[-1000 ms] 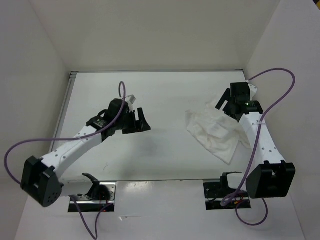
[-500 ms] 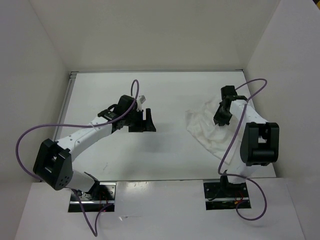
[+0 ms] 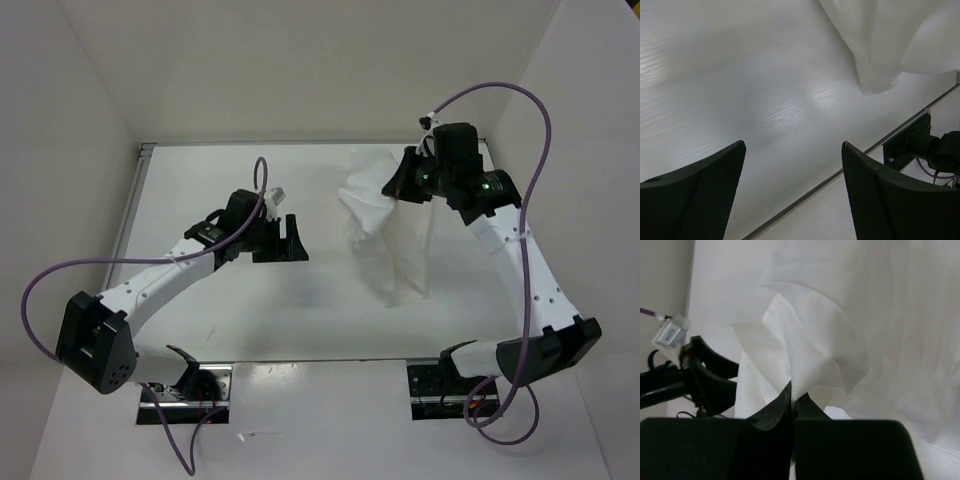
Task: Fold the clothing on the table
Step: Move the skirt to the center of the board, then flatten the skirt out
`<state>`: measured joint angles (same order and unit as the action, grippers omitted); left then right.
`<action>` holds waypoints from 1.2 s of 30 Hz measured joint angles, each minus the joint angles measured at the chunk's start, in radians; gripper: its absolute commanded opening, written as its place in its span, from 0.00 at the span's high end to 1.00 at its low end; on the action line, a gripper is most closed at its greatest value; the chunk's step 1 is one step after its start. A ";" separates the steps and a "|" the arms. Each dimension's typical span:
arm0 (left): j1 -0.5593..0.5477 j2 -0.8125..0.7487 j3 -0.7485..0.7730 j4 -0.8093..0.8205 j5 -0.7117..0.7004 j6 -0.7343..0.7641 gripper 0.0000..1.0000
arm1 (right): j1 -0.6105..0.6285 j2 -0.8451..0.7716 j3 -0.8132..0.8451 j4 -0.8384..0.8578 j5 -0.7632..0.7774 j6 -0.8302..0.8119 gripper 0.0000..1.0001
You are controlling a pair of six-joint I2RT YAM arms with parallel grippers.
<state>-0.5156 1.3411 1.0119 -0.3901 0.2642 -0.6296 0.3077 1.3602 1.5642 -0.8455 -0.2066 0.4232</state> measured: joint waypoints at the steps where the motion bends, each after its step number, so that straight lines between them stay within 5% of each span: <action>1: 0.000 -0.002 -0.005 -0.002 0.000 0.001 0.16 | -0.003 -0.014 -0.005 0.000 -0.016 0.003 0.72; 2: 0.000 -0.004 -0.009 -0.005 0.000 0.002 0.16 | -0.005 -0.024 -0.017 0.011 -0.031 0.013 0.49; 6: 0.000 -0.023 -0.022 -0.014 0.000 0.002 0.16 | -0.006 0.022 -0.072 0.090 -0.046 0.028 0.29; 13: -0.014 -0.049 -0.029 -0.023 -0.039 0.038 0.21 | -0.006 0.211 -0.114 0.173 0.204 0.098 0.29; 22: -0.152 0.154 -0.018 -0.051 -0.037 0.103 0.41 | 0.000 0.158 -0.138 0.151 0.402 0.144 0.29; 36: -0.262 0.350 0.045 0.035 0.008 0.075 0.24 | 0.000 0.034 -0.249 0.072 0.433 0.153 0.28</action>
<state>-0.7780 1.6909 1.0569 -0.3546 0.2718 -0.5545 0.3080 1.3937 1.3148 -0.7738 0.2264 0.5758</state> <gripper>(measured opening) 0.740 0.718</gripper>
